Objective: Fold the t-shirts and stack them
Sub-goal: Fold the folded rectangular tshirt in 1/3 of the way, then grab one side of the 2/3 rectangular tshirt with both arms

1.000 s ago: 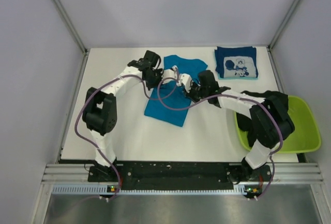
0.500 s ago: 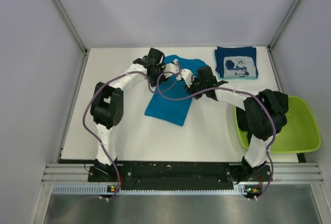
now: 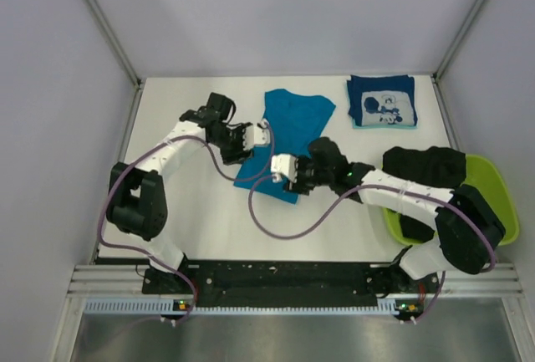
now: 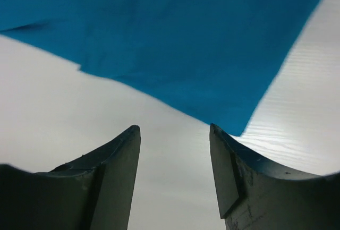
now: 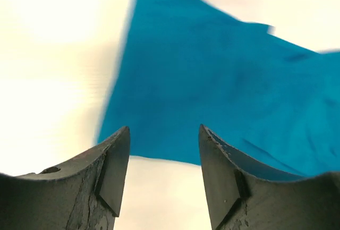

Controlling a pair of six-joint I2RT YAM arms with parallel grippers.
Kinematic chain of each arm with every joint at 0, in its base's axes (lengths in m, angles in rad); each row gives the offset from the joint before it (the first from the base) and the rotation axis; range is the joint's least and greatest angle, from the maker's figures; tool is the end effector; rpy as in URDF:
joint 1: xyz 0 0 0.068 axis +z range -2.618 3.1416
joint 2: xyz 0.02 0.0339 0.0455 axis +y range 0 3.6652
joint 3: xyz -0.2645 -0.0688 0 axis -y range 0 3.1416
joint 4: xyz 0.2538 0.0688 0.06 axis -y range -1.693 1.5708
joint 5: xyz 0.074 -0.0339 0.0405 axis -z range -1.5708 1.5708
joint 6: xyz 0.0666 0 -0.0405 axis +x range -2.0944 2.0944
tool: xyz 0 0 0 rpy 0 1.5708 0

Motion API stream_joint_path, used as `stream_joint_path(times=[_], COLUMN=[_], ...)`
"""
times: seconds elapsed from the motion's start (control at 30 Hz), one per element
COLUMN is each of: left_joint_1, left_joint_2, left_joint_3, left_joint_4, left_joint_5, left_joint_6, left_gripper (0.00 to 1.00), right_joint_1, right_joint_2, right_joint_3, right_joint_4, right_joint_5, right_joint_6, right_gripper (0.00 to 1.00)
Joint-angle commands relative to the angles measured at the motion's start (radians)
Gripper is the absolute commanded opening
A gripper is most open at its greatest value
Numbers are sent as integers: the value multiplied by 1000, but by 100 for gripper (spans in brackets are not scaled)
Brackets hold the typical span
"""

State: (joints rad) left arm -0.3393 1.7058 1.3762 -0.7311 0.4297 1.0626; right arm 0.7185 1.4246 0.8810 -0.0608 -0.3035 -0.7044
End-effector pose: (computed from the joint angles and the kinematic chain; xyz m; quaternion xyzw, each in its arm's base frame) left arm 0.3499 -0.1529 0.2328 0.6508 0.6878 -0.1057 0.3035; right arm 0.2450 0.2407 0.2171 -0.6247 0.6171 0.1371 0.4583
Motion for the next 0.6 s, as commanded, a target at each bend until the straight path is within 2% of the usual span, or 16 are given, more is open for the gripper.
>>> stream_joint_path(times=[0.0,0.13,0.33,0.43,0.5,0.53,0.57], left_joint_1=[-13,-32,-53,-63,-69,-73,-73], left_joint_2=[-8,-18,48,51,54,55,54], left_joint_3=[-141,-253,-258,-275,-281,-282,-285], left_joint_4=[-84,74,78,110,110,111,111], left_joint_5=[132,77,9,-12,-20,-26,-31], left_joint_6=[252,224,214,197,192,189,183], left_gripper=[62,68,68,66,59,51,38], right_joint_1=[126,150,191,193,193,193,193], right_joint_2=[23,75,172,204,217,223,227], right_joint_3=[-66,-68,-42,-28,-28,-28,-27], right_joint_4=[-51,-48,-65,-92,-96,-94,-88], right_joint_5=[75,135,165,184,188,190,196], right_joint_6=[-73,-47,-40,-33,-37,-37,-32], right_gripper=[54,54,53,48,37,24,13])
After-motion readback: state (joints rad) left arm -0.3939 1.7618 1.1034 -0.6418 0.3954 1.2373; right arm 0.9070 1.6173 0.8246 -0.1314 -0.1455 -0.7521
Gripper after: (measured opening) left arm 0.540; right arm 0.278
